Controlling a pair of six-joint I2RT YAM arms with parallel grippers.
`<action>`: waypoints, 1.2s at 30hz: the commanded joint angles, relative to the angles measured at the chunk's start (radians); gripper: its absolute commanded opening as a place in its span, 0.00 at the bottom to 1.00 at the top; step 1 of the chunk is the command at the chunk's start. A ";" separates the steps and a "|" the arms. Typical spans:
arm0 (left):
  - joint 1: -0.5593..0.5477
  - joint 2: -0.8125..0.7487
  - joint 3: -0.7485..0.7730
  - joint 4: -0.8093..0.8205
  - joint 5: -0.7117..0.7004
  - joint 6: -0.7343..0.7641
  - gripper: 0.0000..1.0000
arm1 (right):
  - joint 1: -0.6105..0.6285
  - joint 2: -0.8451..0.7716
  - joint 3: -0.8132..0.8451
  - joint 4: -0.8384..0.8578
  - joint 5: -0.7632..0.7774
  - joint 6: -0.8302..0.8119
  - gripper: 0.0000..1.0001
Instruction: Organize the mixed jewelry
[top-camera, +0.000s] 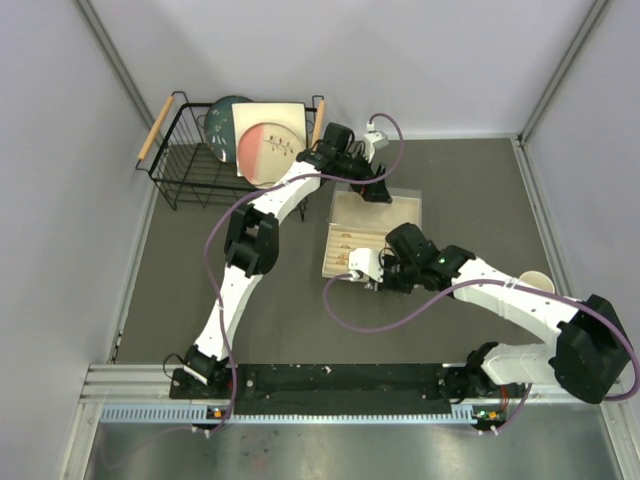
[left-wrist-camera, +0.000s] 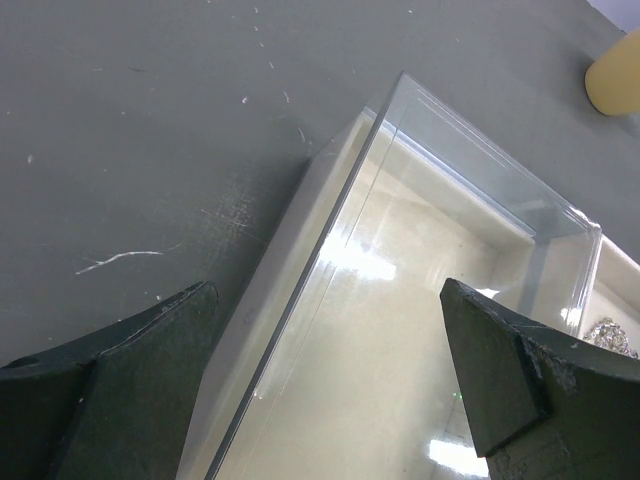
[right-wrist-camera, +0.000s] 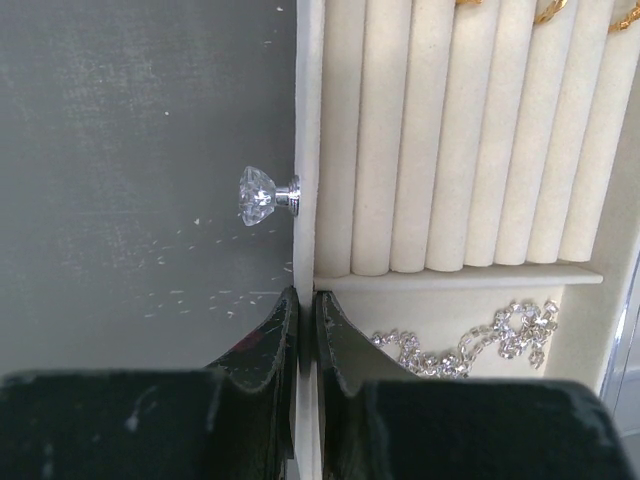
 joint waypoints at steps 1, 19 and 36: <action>0.010 -0.025 -0.005 0.033 0.025 -0.004 0.99 | -0.009 -0.032 0.061 0.051 0.007 -0.005 0.00; 0.010 -0.022 -0.005 0.034 0.031 -0.002 0.99 | -0.010 0.003 0.035 0.085 -0.014 0.026 0.00; 0.010 -0.019 -0.006 0.031 0.034 -0.001 0.99 | -0.007 0.018 0.012 0.094 -0.033 0.027 0.00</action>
